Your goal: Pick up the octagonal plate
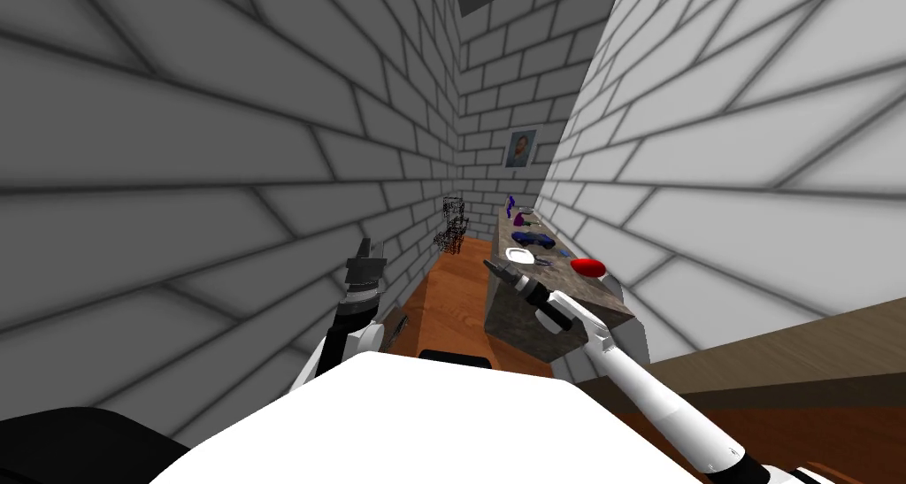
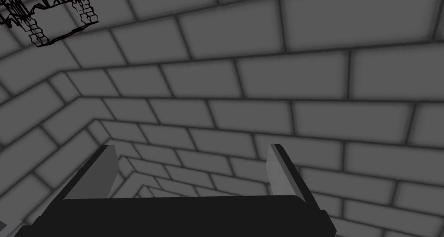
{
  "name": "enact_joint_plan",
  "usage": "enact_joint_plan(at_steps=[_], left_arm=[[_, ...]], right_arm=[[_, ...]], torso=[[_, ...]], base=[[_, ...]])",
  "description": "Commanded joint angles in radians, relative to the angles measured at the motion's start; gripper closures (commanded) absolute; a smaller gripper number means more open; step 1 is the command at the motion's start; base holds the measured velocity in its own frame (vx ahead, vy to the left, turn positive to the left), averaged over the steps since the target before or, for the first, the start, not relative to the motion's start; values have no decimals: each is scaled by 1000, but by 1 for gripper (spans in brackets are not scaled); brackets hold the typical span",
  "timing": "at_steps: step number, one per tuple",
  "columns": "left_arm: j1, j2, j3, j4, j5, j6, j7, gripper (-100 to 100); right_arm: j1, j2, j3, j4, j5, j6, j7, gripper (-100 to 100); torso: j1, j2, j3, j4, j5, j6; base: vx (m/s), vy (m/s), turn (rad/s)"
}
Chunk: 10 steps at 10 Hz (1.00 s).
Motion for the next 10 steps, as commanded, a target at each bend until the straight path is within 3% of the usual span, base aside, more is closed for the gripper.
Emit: enact_joint_plan(at_steps=[1,2,3,4,5,6,7,9,10], left_arm=[[0,0,0,0,0,0,0,0],[0,0,0,0,0,0,0,0],[0,0,0,0,0,0,0,0],[0,0,0,0,0,0,0,0],[0,0,0,0,0,0,0,0],[0,0,0,0,0,0,0,0],[0,0,0,0,0,0,0,0],[0,0,0,0,0,0,0,0],[0,0,0,0,0,0,0,0]], right_arm=[[-50,-50,48,50,35,-9,22,-100],[-50,-61,48,62,35,-9,22,-100],[-95,-101,87,99,66,-23,40,-100],[-95,-109,87,121,66,-23,40,-100],[-137,-149,128,156,96,-39,60,-100],[-139,-155,128,181,96,-39,60,-100],[-182,-192,168,215,128,-55,80,-100],[-182,-199,168,242,128,-55,80,-100],[-224,-241,209,286,160,-72,102,-100]], torso=[[0,0,0,0,0,0],[0,0,0,0,0,0],[-1,-1,0,0,0,0],[0,-1,-1,0,0,0],[-1,-1,-1,0,0,0],[0,-1,-1,0,0,0],[-1,-2,-1,0,0,0],[-1,-2,-1,0,0,0],[-3,-2,-1,0,-1,0]], base=[[-33,59,53],[-26,49,40],[-26,58,67],[-22,51,40],[-19,65,81],[-8,53,34],[-5,61,56],[-4,31,14],[-4,39,64]])
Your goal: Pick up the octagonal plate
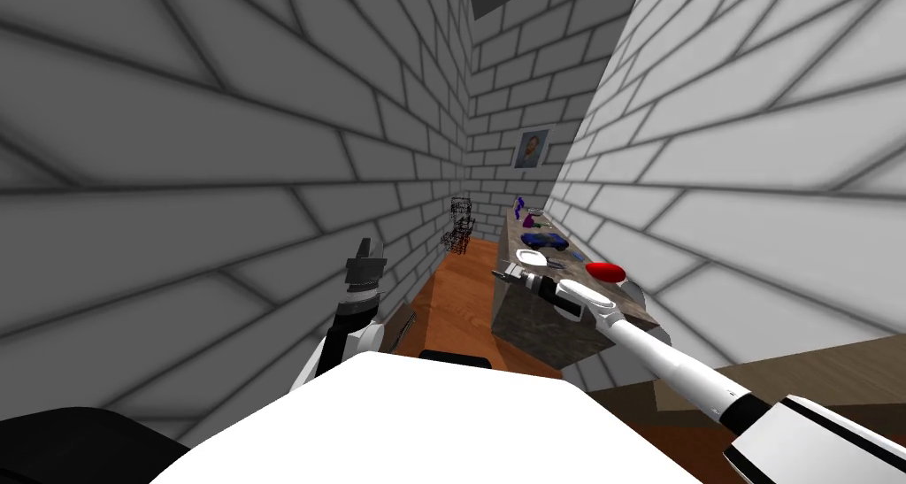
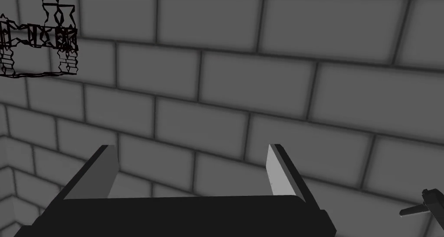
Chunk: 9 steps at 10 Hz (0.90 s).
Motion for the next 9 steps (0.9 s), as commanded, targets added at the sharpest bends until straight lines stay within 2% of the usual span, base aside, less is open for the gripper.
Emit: enact_joint_plan(at_steps=[1,2,3,4,5,6,8,9], left_arm=[[0,0,0,0,0,0,0,0],[0,0,0,0,0,0,0,0],[0,0,0,0,0,0,0,0],[0,0,0,0,0,0,0,0],[0,0,0,0,0,0,0,0],[0,0,0,0,0,0,0,0],[0,0,0,0,0,0,0,0],[0,0,0,0,0,0,0,0]], right_arm=[[-19,-23,20,34,15,-6,9,-100],[-60,-63,60,72,47,-23,31,-100],[-60,-63,60,96,47,-23,31,-100],[-98,-100,100,133,79,-41,55,-100],[-98,-100,100,159,79,-41,55,-100],[-135,-134,140,204,112,-60,79,-100],[-135,-134,140,221,112,-60,79,-100],[-170,-166,180,258,144,-79,104,-100]], torso=[[0,0,0,0,0,0],[0,0,0,0,0,0],[0,-1,-1,0,0,0],[0,-1,-1,0,0,0],[1,-2,-1,0,0,0],[0,-1,-1,0,0,0],[0,-2,-1,0,0,0],[-2,-1,-1,0,0,0]], base=[[4,38,40],[19,45,65],[20,35,31],[20,47,60],[21,40,30],[33,52,67],[26,21,9],[29,18,53]])
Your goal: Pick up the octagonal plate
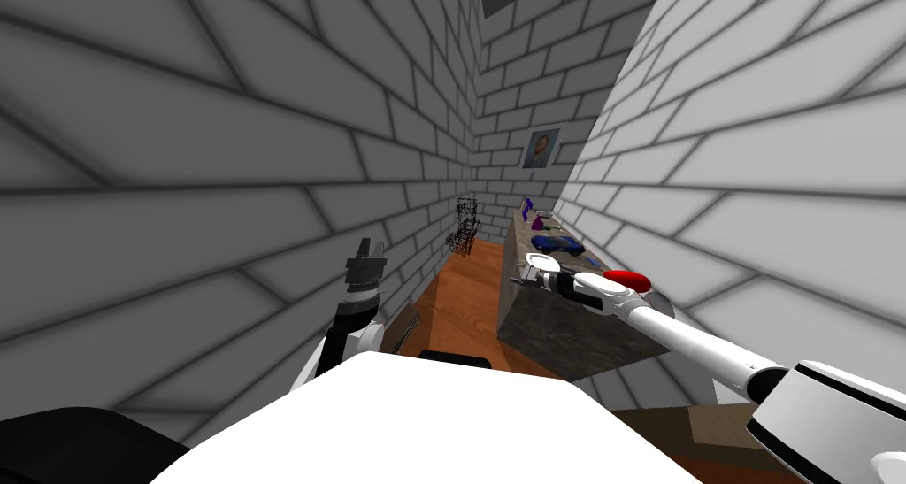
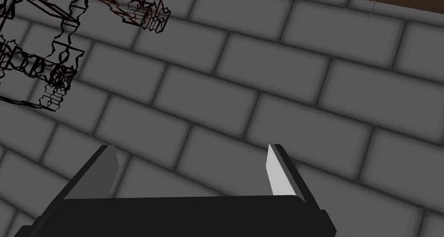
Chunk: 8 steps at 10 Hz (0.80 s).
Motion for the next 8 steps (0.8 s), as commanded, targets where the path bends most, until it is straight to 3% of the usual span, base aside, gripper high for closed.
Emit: enact_joint_plan(at_steps=[1,2,4,5,6,8], left_arm=[[0,0,0,0,0,0,0,0],[0,0,0,0,0,0,0,0],[0,0,0,0,0,0,0,0],[0,0,0,0,0,0,0,0],[0,0,0,0,0,0,0,0],[0,0,0,0,0,0,0,0]], right_arm=[[-16,-16,17,47,14,-16,16,-100],[-48,-45,56,78,46,-35,41,-100],[-48,-45,56,108,46,-35,41,-100],[-78,-70,95,147,79,-55,66,-100],[-78,-70,95,167,79,-55,66,-100],[-131,-113,158,249,140,-94,117,-100]], torso=[[0,0,0,0,0,0],[0,0,0,0,0,0],[1,-1,-1,0,0,0],[0,0,0,0,0,0],[0,-1,0,0,0,0],[1,-2,-1,0,0,0]], base=[[30,22,39],[40,31,57],[37,18,10],[42,20,48],[44,19,31],[77,27,60]])
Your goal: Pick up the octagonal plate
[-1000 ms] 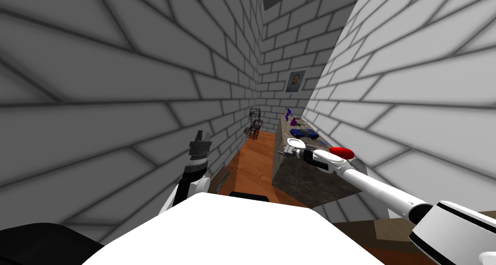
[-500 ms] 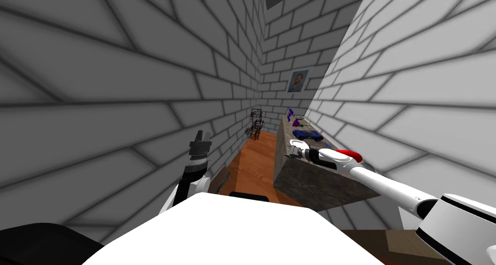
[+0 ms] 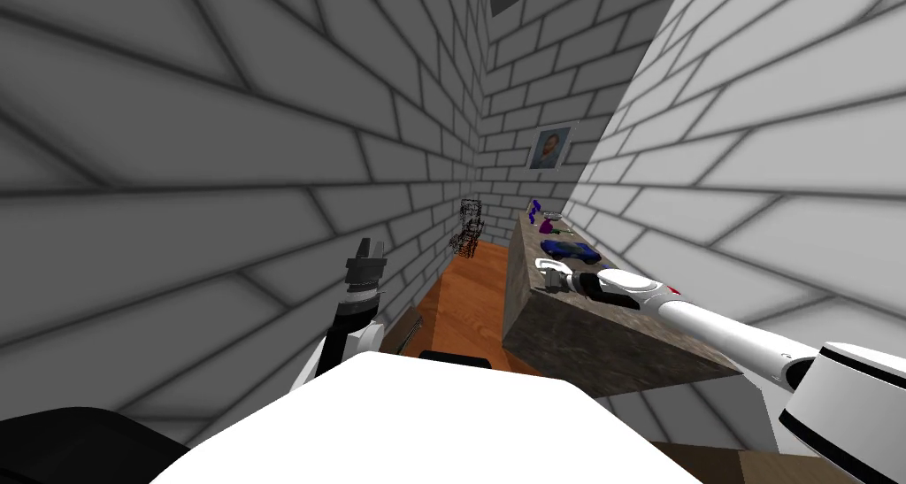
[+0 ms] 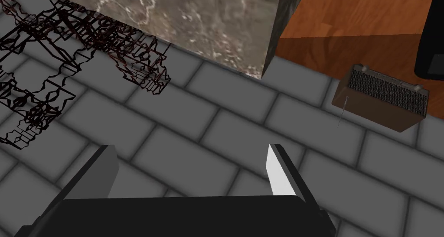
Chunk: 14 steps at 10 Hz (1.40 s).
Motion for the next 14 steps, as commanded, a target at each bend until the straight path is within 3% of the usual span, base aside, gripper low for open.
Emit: enact_joint_plan(at_steps=[1,2,3,4,6,7,8,9,11,13,14], left_arm=[[0,0,0,0,0,0,0,0],[0,0,0,0,0,0,0,0],[0,0,0,0,0,0,0,0],[0,0,0,0,0,0,0,0],[0,0,0,0,0,0,0,0],[0,0,0,0,0,0,0,0],[0,0,0,0,0,0,0,0],[0,0,0,0,0,0,0,0],[0,0,0,0,0,0,0,0],[0,0,0,0,0,0,0,0],[0,0,0,0,0,0,0,0]], right_arm=[[-22,-5,33,50,23,-9,14,-100],[-22,-5,33,65,23,-9,14,-100],[-44,-22,68,92,53,-28,39,-100],[-44,-22,68,119,53,-28,39,-100],[-82,-48,133,201,109,-64,87,-100],[-82,-48,133,217,109,-64,87,-100],[-97,-57,163,262,134,-81,109,-100],[-97,-57,163,262,134,-81,109,-100],[-120,-68,216,330,180,-111,150,-100],[-120,-68,216,344,180,-111,150,-100],[-136,-71,259,403,217,-137,183,-100]], torso=[[0,0,0,0,0,0],[-1,0,0,0,-1,0],[-1,2,1,0,-1,0],[-1,2,1,0,-1,0],[-1,1,1,0,-1,0],[-1,-1,0,0,0,0],[-2,0,0,0,-1,0],[-2,0,0,0,-1,0],[-2,1,0,0,-1,0],[-2,0,0,0,-1,0],[-2,2,1,0,-1,0]], base=[[82,7,32],[36,1,-5],[56,7,46],[57,2,26],[88,9,46],[91,-1,21],[93,0,30],[66,-6,17],[76,-5,38],[61,-6,4],[81,-15,34]])
